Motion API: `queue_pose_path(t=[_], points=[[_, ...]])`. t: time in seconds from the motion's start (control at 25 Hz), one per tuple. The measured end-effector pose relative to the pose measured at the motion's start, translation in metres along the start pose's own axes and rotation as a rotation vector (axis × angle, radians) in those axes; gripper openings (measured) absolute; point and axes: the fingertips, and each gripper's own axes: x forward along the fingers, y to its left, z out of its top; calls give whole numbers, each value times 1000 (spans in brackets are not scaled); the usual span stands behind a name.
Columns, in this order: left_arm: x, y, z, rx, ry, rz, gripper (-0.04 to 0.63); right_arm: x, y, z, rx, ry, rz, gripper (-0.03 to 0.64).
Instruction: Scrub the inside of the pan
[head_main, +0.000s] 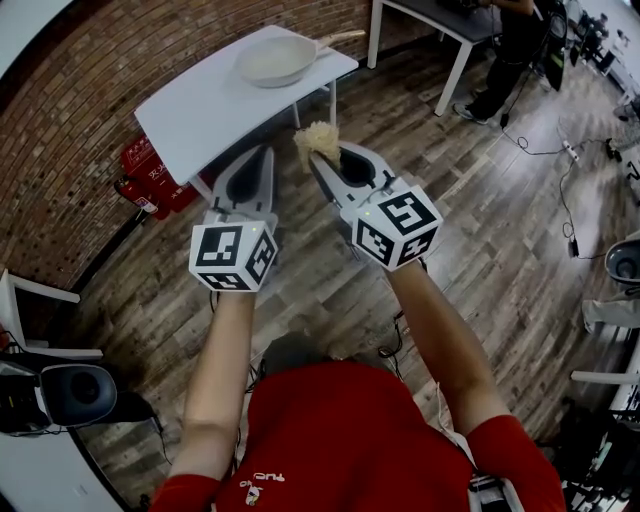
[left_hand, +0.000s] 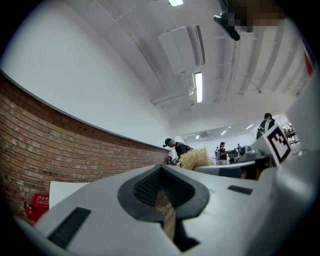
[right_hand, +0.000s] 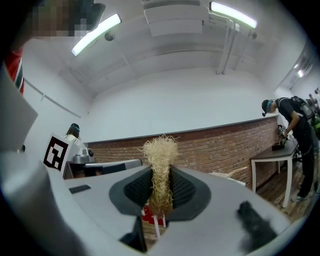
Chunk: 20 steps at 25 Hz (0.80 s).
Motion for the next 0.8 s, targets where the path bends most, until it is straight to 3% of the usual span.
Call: queue_pose_path(t=[0.4, 0.8], points=[[36, 34, -12, -12, -11, 31, 14, 39, -28, -12, -7, 19, 16, 86], [115, 109, -24, -18, -18, 30, 14, 128, -86, -17, -5, 27, -3, 86]])
